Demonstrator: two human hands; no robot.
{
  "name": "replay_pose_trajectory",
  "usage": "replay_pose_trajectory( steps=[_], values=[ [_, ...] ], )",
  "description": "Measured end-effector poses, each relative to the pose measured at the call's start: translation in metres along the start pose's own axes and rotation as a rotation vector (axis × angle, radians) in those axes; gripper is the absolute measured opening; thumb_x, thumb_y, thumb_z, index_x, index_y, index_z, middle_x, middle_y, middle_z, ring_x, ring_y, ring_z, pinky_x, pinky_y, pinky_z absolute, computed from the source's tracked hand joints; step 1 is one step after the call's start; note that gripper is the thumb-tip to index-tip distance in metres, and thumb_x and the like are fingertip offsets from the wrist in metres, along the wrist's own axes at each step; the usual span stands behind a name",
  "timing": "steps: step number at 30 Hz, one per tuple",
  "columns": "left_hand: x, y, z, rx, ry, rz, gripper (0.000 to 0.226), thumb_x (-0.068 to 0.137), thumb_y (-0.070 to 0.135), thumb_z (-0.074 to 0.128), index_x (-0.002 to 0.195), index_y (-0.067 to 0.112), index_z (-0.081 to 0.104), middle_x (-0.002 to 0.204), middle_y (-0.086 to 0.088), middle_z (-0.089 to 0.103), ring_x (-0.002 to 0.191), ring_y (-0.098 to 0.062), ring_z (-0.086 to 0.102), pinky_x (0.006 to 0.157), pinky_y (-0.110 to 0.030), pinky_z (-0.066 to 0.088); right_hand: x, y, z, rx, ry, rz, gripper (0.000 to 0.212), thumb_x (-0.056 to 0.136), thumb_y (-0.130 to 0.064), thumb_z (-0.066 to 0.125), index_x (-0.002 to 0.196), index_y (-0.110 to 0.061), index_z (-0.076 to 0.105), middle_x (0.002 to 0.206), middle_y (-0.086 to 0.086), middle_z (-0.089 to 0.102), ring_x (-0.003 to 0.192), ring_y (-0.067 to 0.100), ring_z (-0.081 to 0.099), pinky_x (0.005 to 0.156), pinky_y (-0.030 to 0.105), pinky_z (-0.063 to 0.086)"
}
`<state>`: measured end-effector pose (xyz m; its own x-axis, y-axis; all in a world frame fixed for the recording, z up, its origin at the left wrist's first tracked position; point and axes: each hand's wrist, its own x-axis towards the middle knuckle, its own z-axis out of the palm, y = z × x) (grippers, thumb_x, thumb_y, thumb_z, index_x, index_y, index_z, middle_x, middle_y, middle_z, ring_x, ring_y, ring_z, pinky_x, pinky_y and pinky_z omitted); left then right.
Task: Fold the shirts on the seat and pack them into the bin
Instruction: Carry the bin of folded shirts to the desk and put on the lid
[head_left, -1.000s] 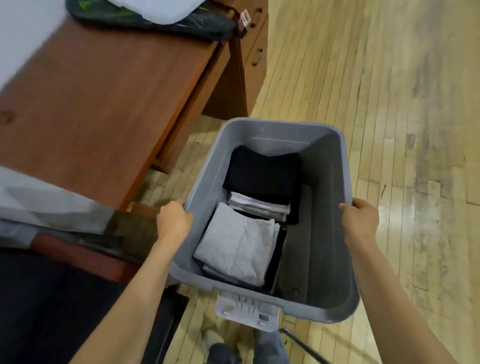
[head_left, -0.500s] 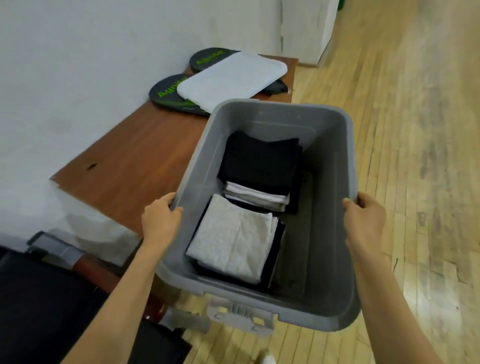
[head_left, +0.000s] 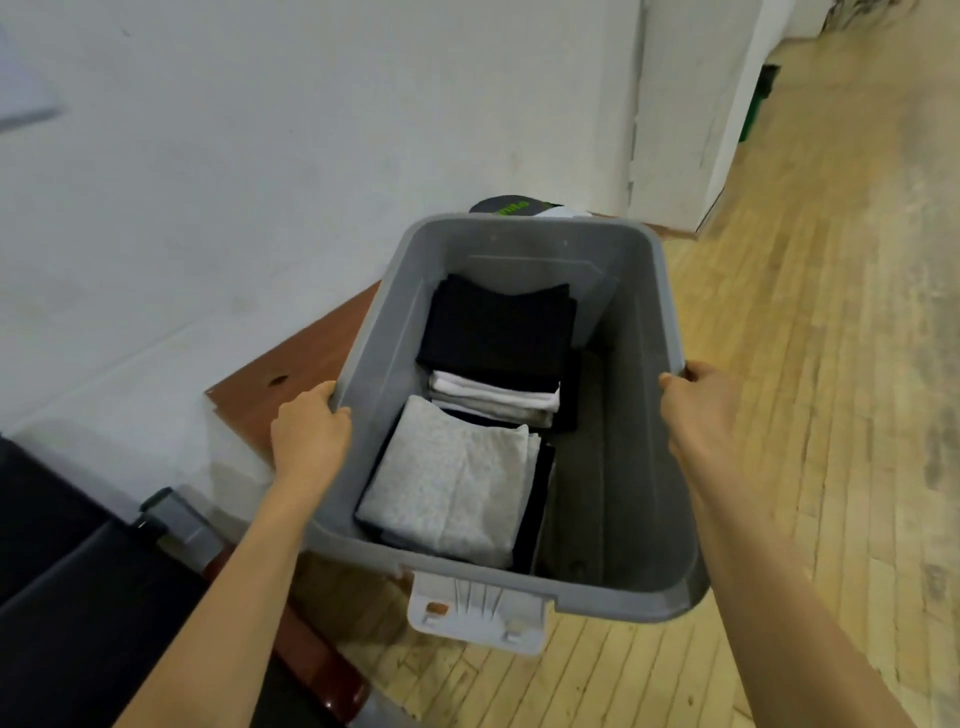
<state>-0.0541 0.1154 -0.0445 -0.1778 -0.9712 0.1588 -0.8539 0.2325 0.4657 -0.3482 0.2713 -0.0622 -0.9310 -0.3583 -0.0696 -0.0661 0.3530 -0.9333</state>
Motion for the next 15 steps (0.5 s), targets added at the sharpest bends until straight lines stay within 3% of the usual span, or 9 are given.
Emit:
replay_pose_trajectory(
  steps=[2, 5, 8, 11, 15],
  values=[
    [0.014, -0.016, -0.002, 0.03, 0.012, -0.008, 0.042, 0.094, 0.012, 0.053, 0.135, 0.003, 0.05, 0.125, -0.019, 0.061, 0.114, -0.04, 0.054, 0.096, -0.047, 0.043, 0.005, -0.012, 0.025, -0.052, -0.052, -0.013, 0.021, 0.091, -0.007, 0.051, 0.11, -0.004, 0.06, 0.096, 0.013, 0.06, 0.082, 0.024, 0.056, 0.059, 0.027, 0.04],
    [0.037, -0.041, -0.005, 0.058, 0.031, -0.027, 0.035, 0.093, 0.01, 0.051, 0.126, 0.002, 0.057, 0.117, -0.02, 0.064, 0.106, -0.04, 0.057, 0.089, -0.045, 0.046, 0.013, -0.03, 0.068, -0.071, -0.106, -0.023, 0.031, 0.09, -0.005, 0.051, 0.12, -0.001, 0.06, 0.104, 0.015, 0.062, 0.085, 0.027, 0.057, 0.053, 0.025, 0.039],
    [0.062, -0.065, -0.007, 0.092, 0.051, -0.057, 0.031, 0.092, 0.009, 0.05, 0.12, 0.003, 0.06, 0.111, -0.021, 0.065, 0.101, -0.041, 0.058, 0.084, -0.045, 0.046, 0.016, -0.047, 0.111, -0.121, -0.144, -0.014, 0.032, 0.093, -0.004, 0.051, 0.124, 0.0, 0.055, 0.109, 0.006, 0.055, 0.09, 0.025, 0.053, 0.071, 0.033, 0.047],
    [0.094, -0.088, -0.012, 0.124, 0.058, -0.082, 0.03, 0.091, 0.008, 0.049, 0.118, 0.003, 0.062, 0.108, -0.021, 0.066, 0.099, -0.041, 0.059, 0.08, -0.043, 0.045, 0.024, -0.063, 0.154, -0.208, -0.18, -0.02, 0.026, 0.094, -0.004, 0.052, 0.118, 0.001, 0.06, 0.106, 0.013, 0.059, 0.087, 0.026, 0.053, 0.081, 0.04, 0.053],
    [0.131, -0.111, -0.016, 0.128, 0.066, -0.098, 0.026, 0.092, 0.006, 0.048, 0.113, 0.0, 0.063, 0.104, -0.022, 0.067, 0.094, -0.039, 0.06, 0.068, -0.035, 0.039, 0.035, -0.084, 0.205, -0.227, -0.223, -0.042, 0.026, 0.092, -0.003, 0.052, 0.116, 0.006, 0.058, 0.11, 0.019, 0.061, 0.089, 0.03, 0.056, 0.075, 0.037, 0.05]
  ],
)
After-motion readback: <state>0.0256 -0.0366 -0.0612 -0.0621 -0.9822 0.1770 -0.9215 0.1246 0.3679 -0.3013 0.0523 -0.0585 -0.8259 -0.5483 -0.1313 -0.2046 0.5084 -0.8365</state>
